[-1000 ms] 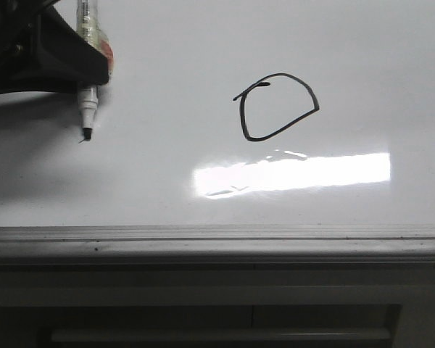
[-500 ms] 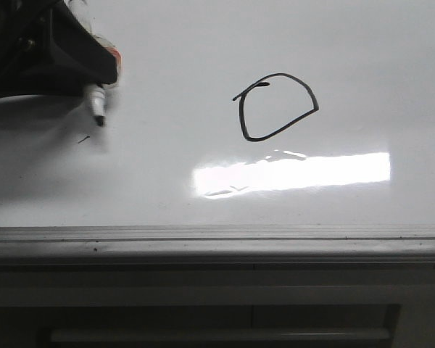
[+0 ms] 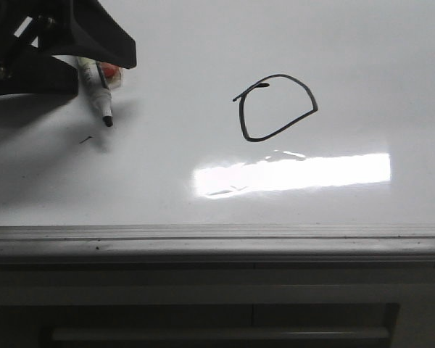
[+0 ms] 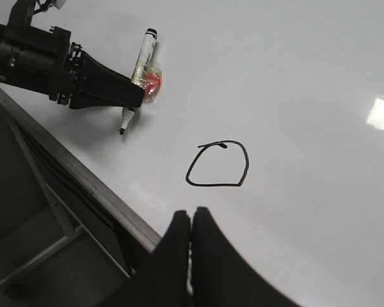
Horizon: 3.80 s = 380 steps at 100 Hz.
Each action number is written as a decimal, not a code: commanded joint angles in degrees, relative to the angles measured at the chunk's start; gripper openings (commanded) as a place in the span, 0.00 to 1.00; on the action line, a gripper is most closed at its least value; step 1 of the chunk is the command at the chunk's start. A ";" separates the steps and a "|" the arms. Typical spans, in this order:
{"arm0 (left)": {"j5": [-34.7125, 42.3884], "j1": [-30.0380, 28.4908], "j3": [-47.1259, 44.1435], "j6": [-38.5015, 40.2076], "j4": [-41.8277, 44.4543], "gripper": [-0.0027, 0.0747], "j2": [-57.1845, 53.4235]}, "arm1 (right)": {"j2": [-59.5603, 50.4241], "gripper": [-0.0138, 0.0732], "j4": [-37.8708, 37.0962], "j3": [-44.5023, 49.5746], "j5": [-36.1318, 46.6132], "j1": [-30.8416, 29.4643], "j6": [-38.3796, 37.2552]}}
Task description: Write number 0 on whiteboard
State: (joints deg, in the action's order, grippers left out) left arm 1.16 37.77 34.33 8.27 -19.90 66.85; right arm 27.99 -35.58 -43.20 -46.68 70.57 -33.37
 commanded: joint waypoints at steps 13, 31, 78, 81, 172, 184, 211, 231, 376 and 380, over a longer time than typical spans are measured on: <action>-5.93 -1.04 -0.43 0.53 1.68 0.68 -2.45 | 0.49 0.09 -2.93 -1.30 3.64 -0.40 -0.08; -9.02 -1.04 -0.43 0.53 4.48 0.64 -10.43 | 0.38 0.09 -7.26 -1.30 3.64 -0.40 -0.08; -16.09 -1.04 -0.43 -0.35 11.16 0.01 -39.19 | -2.17 0.09 -25.84 3.68 9.48 -0.40 -2.26; -16.56 -1.04 -0.43 -0.46 11.31 0.01 -40.87 | -2.66 0.09 -26.69 4.62 10.42 -0.40 -3.00; -27.26 -1.04 -0.43 -1.07 11.37 0.01 -49.05 | -7.53 0.09 -28.20 9.19 10.33 -0.40 -6.51; -27.26 -1.04 -0.43 -1.07 11.37 0.01 -49.05 | -7.53 0.09 -28.20 9.19 10.33 -0.40 -6.51; -21.87 -6.29 -9.22 -7.33 16.74 0.01 -55.00 | -7.53 0.09 -28.20 9.19 10.33 -0.40 -6.51; -7.16 -20.92 -24.52 -9.49 17.45 0.01 -66.61 | -7.53 0.09 -28.20 9.19 10.33 -0.40 -6.51; -17.14 -32.41 -36.46 -9.57 17.25 0.01 -68.58 | -7.53 0.09 -28.20 9.82 10.33 -0.40 -6.51; -17.14 -32.41 -36.46 -9.57 17.25 0.01 -68.58 | -7.53 0.09 -28.20 10.16 10.33 -0.40 -6.51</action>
State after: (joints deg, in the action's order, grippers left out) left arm -18.72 5.45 -0.28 -1.21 -2.05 -0.23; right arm 19.99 -60.79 -32.36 -38.70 70.57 -39.77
